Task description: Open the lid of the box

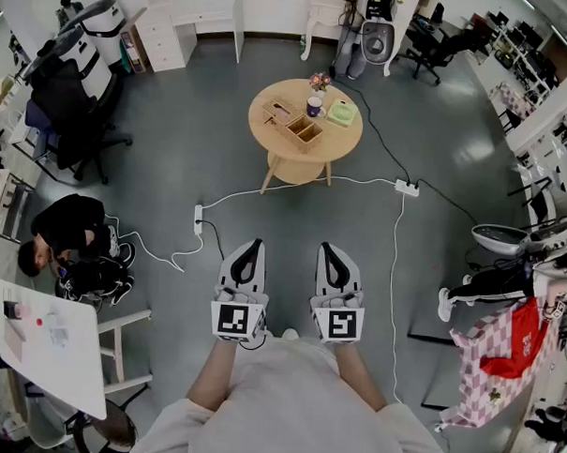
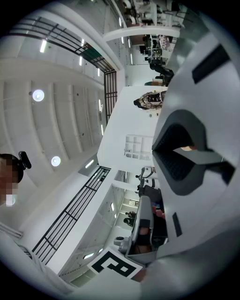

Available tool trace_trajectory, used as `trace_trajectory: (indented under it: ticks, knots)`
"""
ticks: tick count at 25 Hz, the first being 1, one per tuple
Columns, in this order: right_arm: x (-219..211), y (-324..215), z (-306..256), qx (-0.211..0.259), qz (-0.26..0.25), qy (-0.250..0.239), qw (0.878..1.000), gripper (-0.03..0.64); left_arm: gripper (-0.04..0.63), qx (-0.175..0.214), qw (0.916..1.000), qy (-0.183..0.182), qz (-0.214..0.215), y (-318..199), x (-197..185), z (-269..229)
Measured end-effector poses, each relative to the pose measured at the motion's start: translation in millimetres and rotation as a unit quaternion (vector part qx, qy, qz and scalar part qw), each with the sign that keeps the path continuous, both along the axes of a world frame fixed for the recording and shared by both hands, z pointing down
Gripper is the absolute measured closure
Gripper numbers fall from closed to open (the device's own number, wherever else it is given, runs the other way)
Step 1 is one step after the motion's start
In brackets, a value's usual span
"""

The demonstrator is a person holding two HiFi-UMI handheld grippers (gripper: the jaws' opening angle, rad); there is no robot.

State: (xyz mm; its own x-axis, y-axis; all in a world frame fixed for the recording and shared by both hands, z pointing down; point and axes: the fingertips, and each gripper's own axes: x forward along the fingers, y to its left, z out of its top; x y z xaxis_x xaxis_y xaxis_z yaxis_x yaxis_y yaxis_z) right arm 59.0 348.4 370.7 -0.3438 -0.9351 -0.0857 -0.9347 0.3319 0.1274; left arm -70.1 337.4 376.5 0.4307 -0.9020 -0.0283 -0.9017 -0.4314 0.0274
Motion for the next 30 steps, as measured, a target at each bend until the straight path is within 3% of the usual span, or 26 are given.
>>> trace_trajectory:
  ticks: [17, 30]
  knots:
    - [16.3, -14.6, 8.8, 0.010, -0.015, 0.003, 1.000, 0.628, 0.600, 0.002, 0.9999, -0.008, -0.006, -14.9, 10.6, 12.0]
    - [46.2, -100.1, 27.6, -0.020, -0.032, -0.001, 0.999, 0.627, 0.600, -0.010, 0.9990, -0.015, -0.041, -93.0, 17.2, 22.5]
